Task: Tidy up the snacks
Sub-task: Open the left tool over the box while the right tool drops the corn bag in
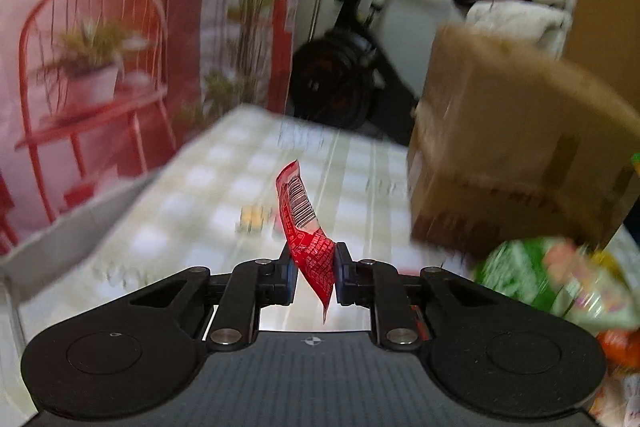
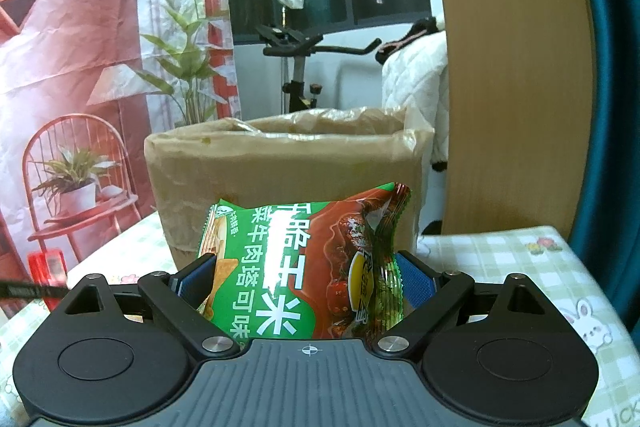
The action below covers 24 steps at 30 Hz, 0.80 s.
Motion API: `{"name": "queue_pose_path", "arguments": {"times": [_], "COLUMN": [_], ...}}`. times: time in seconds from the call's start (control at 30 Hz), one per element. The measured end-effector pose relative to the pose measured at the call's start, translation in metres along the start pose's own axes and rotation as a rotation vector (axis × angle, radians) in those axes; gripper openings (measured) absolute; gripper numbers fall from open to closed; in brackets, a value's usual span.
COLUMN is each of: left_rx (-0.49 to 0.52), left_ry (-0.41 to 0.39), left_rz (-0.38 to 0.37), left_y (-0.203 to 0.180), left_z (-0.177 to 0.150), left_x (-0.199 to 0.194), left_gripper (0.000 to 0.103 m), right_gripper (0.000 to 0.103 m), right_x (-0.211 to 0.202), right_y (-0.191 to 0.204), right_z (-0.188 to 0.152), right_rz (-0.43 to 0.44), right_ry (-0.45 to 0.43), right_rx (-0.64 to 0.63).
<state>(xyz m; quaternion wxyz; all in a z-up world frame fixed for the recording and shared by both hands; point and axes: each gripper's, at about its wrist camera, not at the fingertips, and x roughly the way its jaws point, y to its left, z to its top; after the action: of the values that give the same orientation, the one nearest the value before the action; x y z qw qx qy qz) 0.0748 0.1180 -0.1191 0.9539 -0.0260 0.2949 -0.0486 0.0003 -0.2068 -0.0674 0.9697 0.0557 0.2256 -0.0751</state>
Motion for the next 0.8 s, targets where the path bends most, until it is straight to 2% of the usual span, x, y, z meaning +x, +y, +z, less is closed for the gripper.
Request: {"name": "queue_pose_path", "arguments": {"times": [0.23,0.4,0.47,0.6,0.8], "left_rx": [0.065,0.095,0.119,0.183,0.209], "left_ry": [-0.146,-0.207,-0.214,-0.205,-0.135], "left_rz": [-0.087,-0.176,-0.209,-0.224,-0.240], "left_y": [-0.036,-0.076,-0.095,-0.135,-0.171], "left_z": [0.068,0.118,0.132,0.161,0.182], "left_x": [-0.023,-0.022,-0.018,0.012,0.061], "left_gripper": [0.019,0.019,0.019,0.019,0.020], "right_gripper": [0.091,0.091,0.091,0.091,0.092], "right_x": [-0.003,-0.001,0.005,0.034,0.096], "right_y": [-0.007,-0.016,-0.019,-0.025,-0.027], "right_z": [0.031,0.070,0.086,0.117,0.144], "right_rz": [0.000,-0.002,-0.018,-0.075,-0.133], "right_ry": [-0.054,-0.125,-0.151,-0.177,-0.127], "right_rx": [-0.007,-0.009,-0.026,-0.075,-0.129]}}
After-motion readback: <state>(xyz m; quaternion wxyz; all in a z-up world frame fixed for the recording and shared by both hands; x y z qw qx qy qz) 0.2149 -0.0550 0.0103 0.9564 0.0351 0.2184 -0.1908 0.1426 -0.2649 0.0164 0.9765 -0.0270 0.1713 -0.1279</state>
